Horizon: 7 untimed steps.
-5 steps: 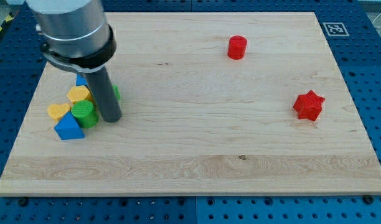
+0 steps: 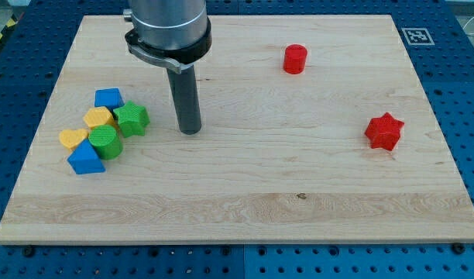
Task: Point your arm at red circle
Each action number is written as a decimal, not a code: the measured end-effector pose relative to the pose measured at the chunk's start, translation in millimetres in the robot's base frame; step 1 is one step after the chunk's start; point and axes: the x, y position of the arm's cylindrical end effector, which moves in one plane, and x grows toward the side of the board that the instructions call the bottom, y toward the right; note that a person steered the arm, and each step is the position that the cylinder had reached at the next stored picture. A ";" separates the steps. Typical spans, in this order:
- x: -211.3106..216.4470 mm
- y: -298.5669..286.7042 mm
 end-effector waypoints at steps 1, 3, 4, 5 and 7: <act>-0.1 0.0; -21.6 47.7; -36.0 81.6; -50.5 116.0; -76.4 182.0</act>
